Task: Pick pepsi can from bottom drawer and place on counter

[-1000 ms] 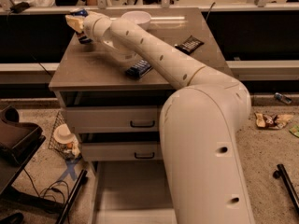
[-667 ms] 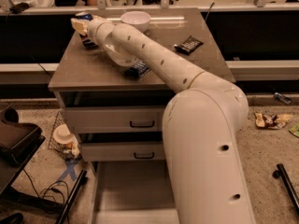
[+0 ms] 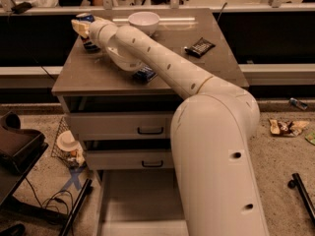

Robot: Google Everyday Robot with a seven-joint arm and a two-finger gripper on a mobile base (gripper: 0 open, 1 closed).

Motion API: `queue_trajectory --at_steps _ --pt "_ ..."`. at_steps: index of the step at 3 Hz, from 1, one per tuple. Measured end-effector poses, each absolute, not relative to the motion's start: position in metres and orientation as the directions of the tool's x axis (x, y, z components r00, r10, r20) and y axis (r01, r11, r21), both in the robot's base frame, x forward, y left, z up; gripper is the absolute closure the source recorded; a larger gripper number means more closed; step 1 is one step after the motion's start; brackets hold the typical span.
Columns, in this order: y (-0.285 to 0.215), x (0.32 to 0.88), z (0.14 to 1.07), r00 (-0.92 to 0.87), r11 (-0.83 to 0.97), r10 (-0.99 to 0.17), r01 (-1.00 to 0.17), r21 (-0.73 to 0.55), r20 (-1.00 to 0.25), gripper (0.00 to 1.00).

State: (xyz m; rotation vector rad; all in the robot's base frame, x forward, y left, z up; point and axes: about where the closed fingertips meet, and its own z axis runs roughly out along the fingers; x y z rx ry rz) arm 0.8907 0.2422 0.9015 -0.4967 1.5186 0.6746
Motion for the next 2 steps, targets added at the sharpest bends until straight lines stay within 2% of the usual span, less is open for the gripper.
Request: queue_trajectory --at_steps 2 --pt "0.2465 0.8895 0.9011 -0.069 0.725 0.093 -0.679 0.115 -0.993 0.15"
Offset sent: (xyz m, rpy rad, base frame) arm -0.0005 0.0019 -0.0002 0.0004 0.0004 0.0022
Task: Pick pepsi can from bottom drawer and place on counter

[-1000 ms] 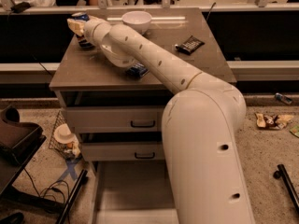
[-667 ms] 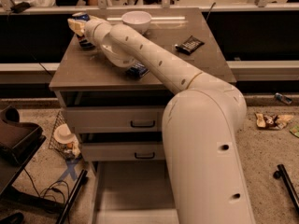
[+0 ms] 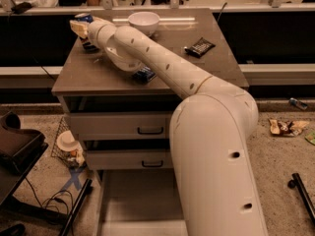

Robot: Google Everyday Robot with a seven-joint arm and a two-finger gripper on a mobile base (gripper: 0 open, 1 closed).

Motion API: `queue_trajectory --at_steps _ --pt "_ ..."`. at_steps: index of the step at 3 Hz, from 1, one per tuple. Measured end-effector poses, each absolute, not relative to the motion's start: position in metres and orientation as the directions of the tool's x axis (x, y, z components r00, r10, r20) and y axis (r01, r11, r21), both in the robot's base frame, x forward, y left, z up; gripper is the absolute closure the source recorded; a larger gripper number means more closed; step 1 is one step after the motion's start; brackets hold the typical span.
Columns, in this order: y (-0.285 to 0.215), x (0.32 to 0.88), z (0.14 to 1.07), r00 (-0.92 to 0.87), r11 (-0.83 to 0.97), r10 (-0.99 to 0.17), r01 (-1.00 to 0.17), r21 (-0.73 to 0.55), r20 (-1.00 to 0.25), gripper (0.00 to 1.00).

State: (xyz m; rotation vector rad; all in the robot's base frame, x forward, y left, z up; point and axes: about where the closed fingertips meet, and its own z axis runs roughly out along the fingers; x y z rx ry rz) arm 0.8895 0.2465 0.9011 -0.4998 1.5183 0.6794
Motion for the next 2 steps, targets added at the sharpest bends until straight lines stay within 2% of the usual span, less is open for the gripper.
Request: queue_trajectory --at_steps 1,2 --pt "0.2486 0.8889 0.9009 -0.069 0.723 0.093 -0.681 0.115 -0.993 0.0" --pt "0.2487 0.8888 0.9009 -0.069 0.723 0.093 -0.681 0.115 -0.993 0.0"
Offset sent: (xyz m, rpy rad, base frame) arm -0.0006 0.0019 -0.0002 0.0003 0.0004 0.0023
